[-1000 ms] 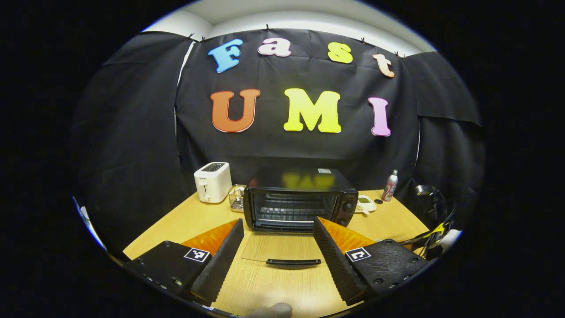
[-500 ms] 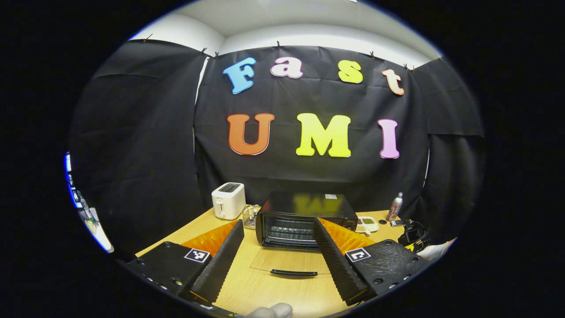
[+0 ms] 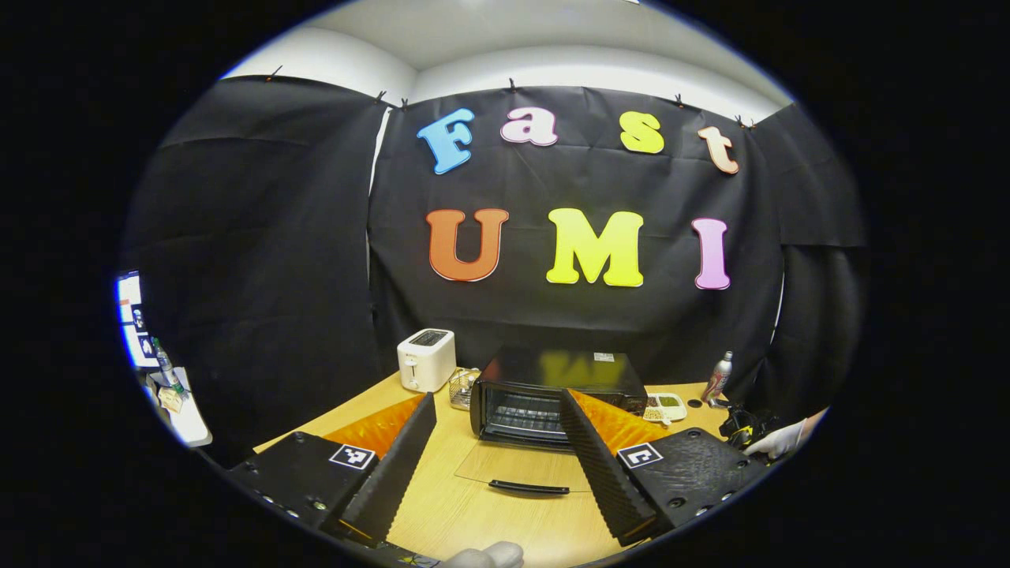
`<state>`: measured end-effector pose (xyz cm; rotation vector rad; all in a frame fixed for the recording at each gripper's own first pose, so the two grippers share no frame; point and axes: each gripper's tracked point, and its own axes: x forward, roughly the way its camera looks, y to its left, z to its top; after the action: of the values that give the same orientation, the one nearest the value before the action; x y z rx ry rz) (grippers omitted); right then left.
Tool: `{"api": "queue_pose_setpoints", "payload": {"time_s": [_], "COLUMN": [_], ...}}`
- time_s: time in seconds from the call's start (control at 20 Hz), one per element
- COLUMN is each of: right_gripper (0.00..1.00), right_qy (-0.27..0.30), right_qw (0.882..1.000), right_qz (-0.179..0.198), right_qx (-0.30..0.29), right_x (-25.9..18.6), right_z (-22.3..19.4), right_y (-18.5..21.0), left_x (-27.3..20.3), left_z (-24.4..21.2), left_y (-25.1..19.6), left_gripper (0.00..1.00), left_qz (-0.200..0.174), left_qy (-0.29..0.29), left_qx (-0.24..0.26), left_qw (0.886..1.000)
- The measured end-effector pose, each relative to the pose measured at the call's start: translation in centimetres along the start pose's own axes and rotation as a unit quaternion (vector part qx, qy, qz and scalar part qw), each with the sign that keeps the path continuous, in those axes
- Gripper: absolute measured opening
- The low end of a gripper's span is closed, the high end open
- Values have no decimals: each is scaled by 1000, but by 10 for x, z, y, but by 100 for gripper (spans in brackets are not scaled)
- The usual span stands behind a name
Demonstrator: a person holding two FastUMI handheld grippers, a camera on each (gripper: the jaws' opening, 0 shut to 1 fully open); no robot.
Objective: Open the electric oven with the left hand, put the food in, and close the electric oven.
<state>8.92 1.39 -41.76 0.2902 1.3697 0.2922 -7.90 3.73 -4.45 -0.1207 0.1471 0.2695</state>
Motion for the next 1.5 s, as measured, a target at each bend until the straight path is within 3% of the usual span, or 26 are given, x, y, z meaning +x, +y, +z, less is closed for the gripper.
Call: {"api": "queue_pose_setpoints", "payload": {"time_s": [0.2, 0.35, 0.65, 0.8, 0.85, 1.2, 1.4, 1.5], "right_gripper": [0, 4, 4, 0, 4, 0, 4, 4], "right_qy": [4, -9, -105, -148, -164, -250, -295, -300], "right_qw": [992, 984, 967, 950, 944, 901, 870, 863], "right_qz": [92, 138, 145, 160, 160, 181, 182, 185], "right_qx": [83, 116, 182, 224, 237, 304, 351, 363], "right_x": [-3, -2, -33, -52, -54, -47, -33, -16], "right_z": [1, -4, 1, -4, -4, -11, -2, 8], "right_y": [4, 10, 17, 40, 48, 149, 195, 217], "left_x": [3, 5, 10, 14, 15, 22, 26, 29], "left_z": [8, 10, 15, 16, 16, 1, -3, -6], "left_y": [-4, -1, 15, 20, 24, 24, 34, 38], "left_gripper": [96, 96, 96, 96, 96, 96, 96, 96], "left_qz": [-13, -28, -45, -53, -55, -104, -112, -110], "left_qy": [-3, -5, -6, -7, -6, 23, 31, 28], "left_qx": [-5, -2, 3, 11, 19, 39, 44, 53], "left_qw": [1000, 1000, 999, 998, 998, 994, 992, 992]}}
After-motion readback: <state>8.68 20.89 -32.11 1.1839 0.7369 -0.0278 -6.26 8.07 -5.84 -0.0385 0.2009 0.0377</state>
